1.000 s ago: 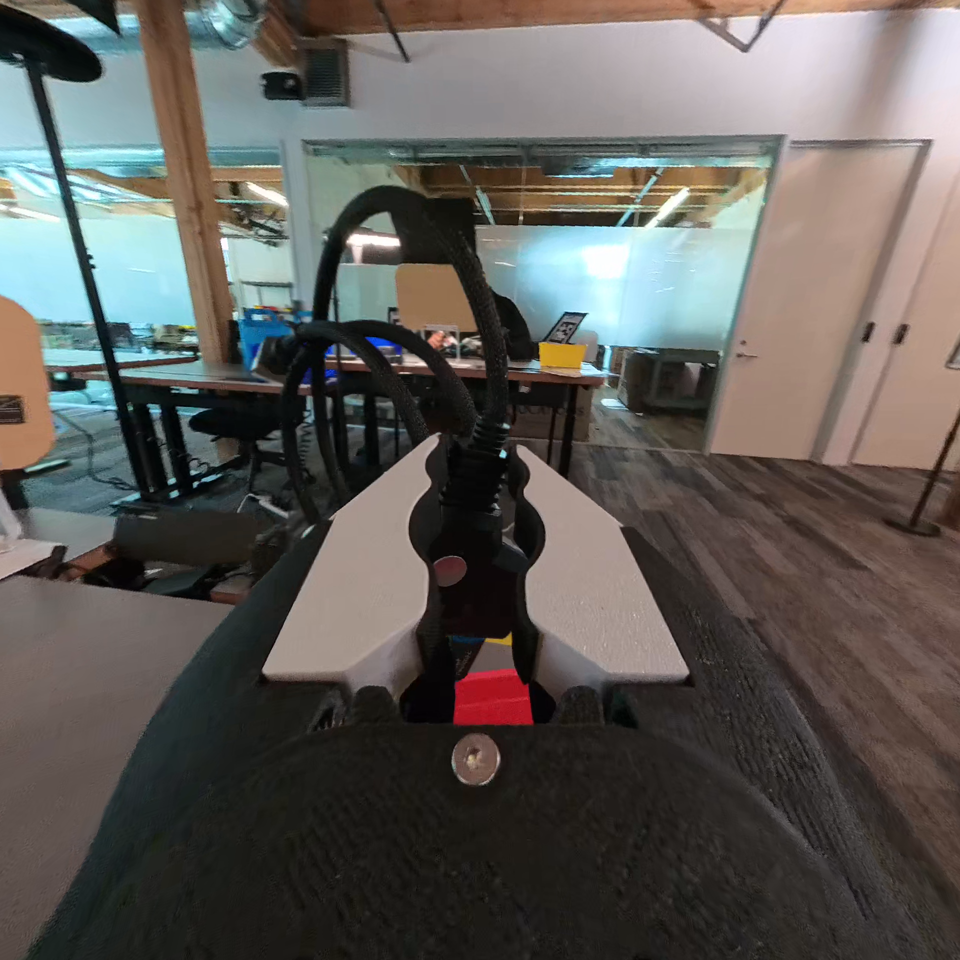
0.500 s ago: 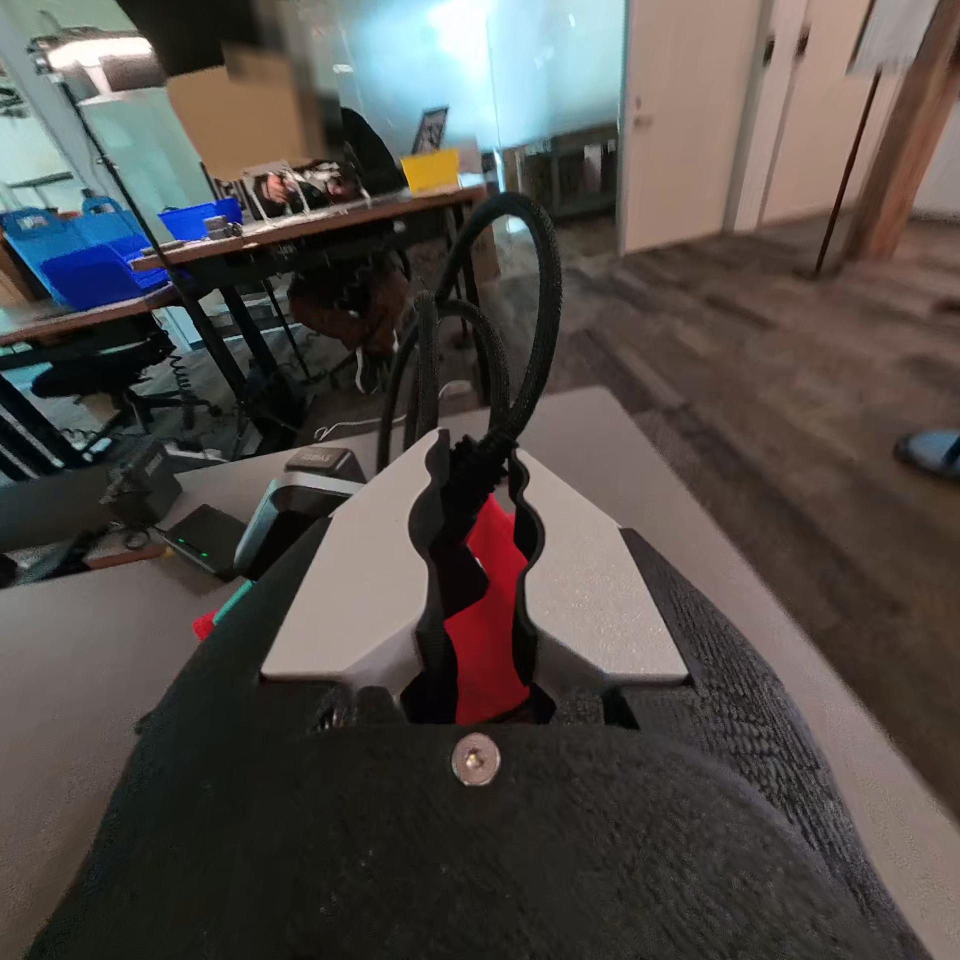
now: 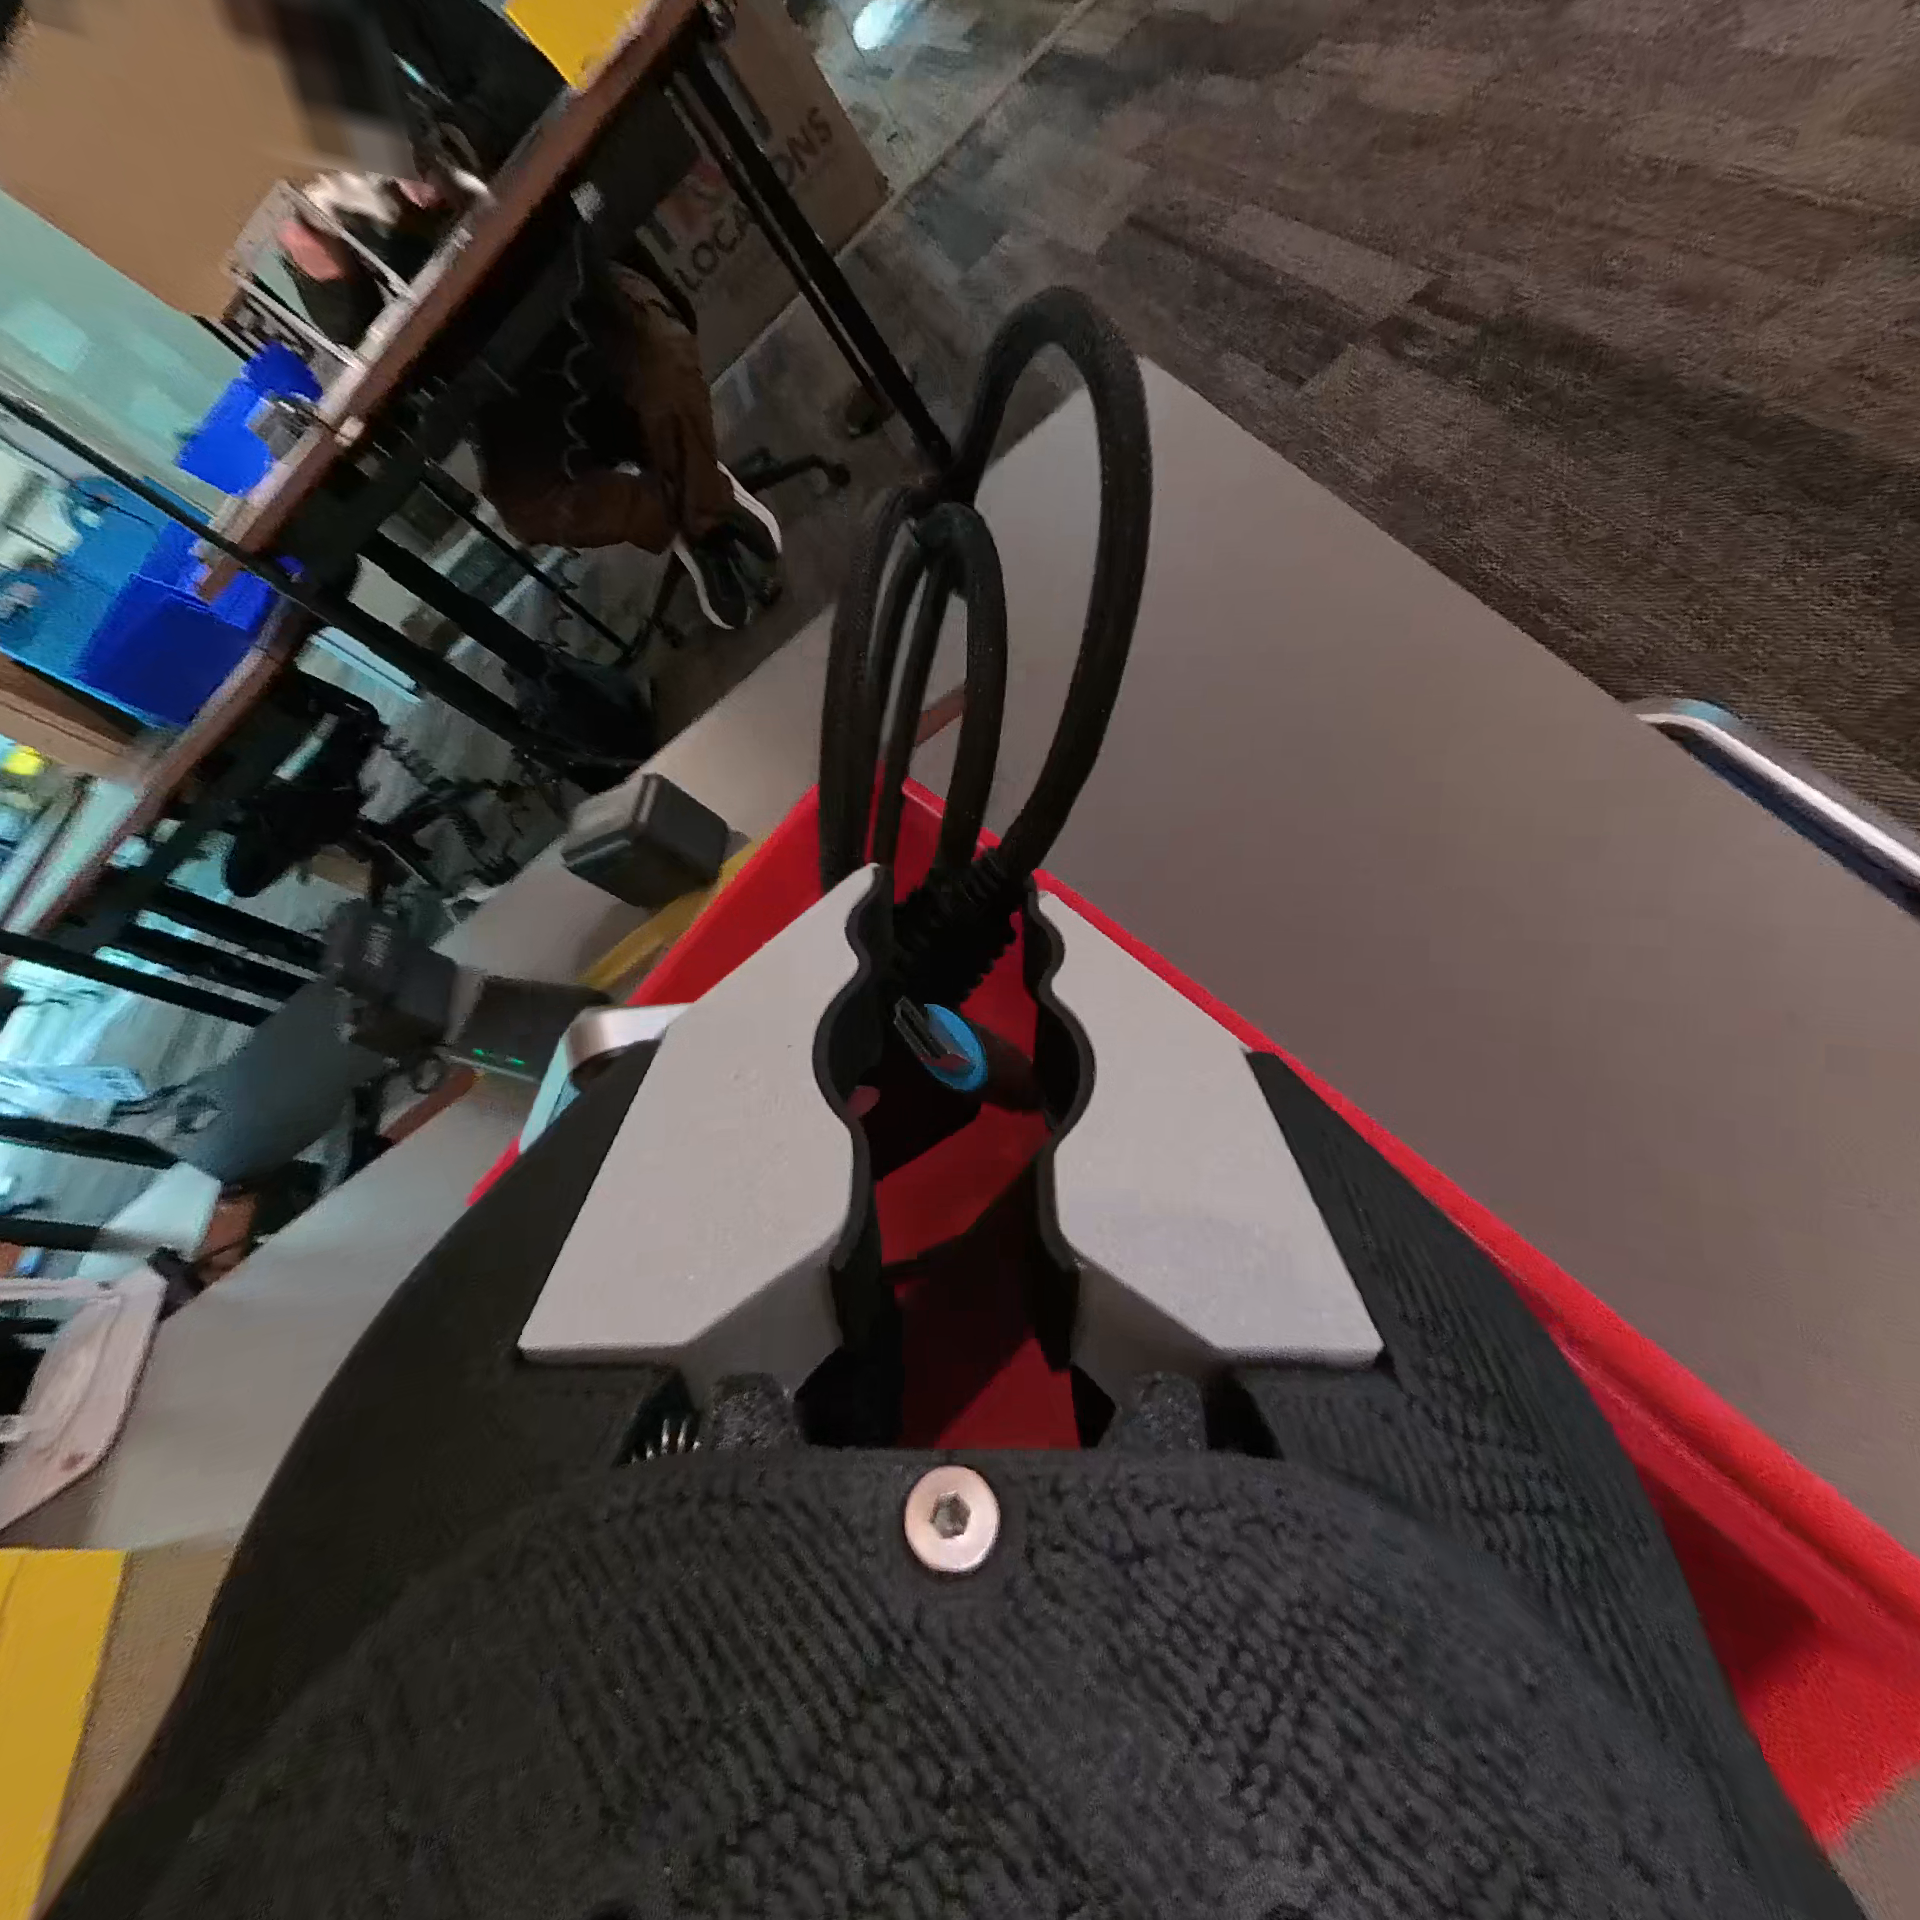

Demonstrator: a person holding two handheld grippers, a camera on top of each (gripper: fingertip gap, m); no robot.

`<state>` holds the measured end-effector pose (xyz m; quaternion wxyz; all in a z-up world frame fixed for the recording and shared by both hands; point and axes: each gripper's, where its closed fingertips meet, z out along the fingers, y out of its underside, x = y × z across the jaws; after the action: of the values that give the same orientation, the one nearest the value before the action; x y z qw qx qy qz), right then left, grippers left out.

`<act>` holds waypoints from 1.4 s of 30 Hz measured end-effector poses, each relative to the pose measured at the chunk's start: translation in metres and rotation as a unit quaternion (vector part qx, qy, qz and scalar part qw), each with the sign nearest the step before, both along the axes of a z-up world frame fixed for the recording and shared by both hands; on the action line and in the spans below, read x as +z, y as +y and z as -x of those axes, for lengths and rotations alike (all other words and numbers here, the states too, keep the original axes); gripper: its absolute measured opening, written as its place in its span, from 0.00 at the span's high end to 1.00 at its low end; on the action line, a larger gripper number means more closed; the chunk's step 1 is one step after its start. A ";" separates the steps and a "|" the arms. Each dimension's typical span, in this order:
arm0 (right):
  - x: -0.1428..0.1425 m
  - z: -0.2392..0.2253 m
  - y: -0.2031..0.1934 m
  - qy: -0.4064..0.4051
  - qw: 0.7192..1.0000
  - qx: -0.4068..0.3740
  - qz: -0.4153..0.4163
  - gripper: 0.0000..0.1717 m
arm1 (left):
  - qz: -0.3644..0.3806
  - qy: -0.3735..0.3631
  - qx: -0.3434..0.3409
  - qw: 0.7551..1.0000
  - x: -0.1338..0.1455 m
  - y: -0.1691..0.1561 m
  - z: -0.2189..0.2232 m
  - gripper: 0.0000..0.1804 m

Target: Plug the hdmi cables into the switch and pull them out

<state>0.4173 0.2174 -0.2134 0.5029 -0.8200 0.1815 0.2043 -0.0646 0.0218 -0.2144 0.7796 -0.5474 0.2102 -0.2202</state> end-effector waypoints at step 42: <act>-0.002 0.484 -0.050 -0.145 0.780 0.331 -0.510 0.58 | -0.004 0.035 0.035 0.999 -0.007 0.023 0.013 0.69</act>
<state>-0.0665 0.1673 -0.2154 0.7697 -0.4729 -0.3069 0.2997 -0.0776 0.0445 -0.2215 0.7812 -0.5584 0.2194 -0.1727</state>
